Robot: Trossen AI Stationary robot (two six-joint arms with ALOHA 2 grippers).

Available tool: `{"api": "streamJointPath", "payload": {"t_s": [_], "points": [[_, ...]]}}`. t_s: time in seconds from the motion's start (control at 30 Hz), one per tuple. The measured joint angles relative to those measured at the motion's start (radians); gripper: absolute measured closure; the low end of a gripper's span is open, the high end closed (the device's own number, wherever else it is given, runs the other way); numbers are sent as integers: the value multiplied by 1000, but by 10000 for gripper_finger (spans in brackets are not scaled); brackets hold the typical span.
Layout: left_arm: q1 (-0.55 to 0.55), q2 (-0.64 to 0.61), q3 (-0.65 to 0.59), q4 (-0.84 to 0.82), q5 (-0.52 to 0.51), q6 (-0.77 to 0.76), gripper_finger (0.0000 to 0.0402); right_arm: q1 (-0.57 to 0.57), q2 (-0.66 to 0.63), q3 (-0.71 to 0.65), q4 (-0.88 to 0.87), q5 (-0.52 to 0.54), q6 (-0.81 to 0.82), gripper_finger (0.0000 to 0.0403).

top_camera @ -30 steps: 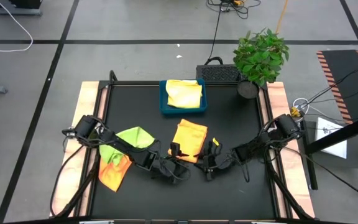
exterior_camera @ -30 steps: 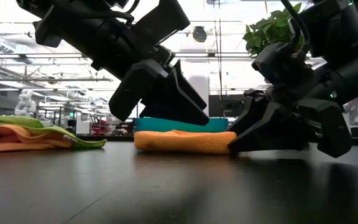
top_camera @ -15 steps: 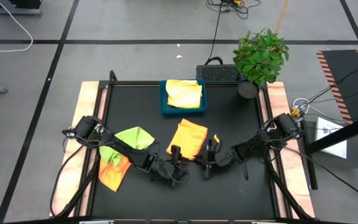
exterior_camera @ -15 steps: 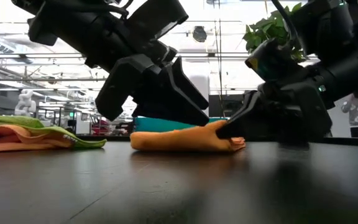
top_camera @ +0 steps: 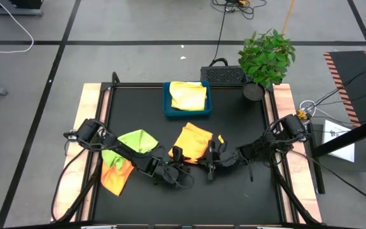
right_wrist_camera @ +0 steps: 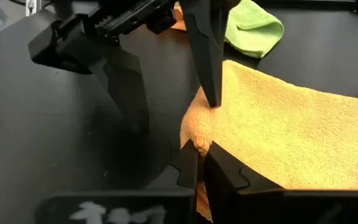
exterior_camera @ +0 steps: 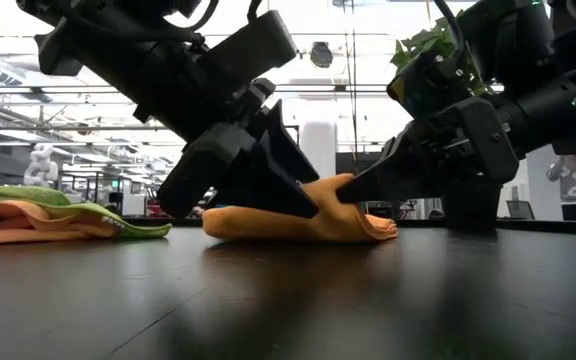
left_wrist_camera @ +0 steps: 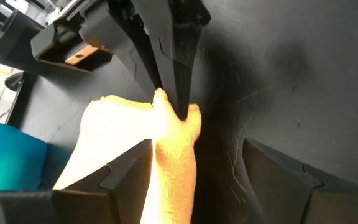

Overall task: Fold microfiber towels
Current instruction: Stack the right orange microfiber cloth on top of the yellow microfiber cloth in the blue bin

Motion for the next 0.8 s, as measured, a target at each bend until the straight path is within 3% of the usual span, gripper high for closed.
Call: {"api": "streamJointPath", "payload": {"t_s": [0.5, 0.63, 0.8], "points": [[18, 82, 1, 88, -50, 3, 161, -20, 0, 0, 31, -52, 26, 397], [18, 85, 1, 118, -54, 20, 213, -20, 0, 0, 28, -52, 29, 397], [18, 85, 0, 138, -54, 42, 314, -20, 0, -1, 34, -52, 28, 397]]}}
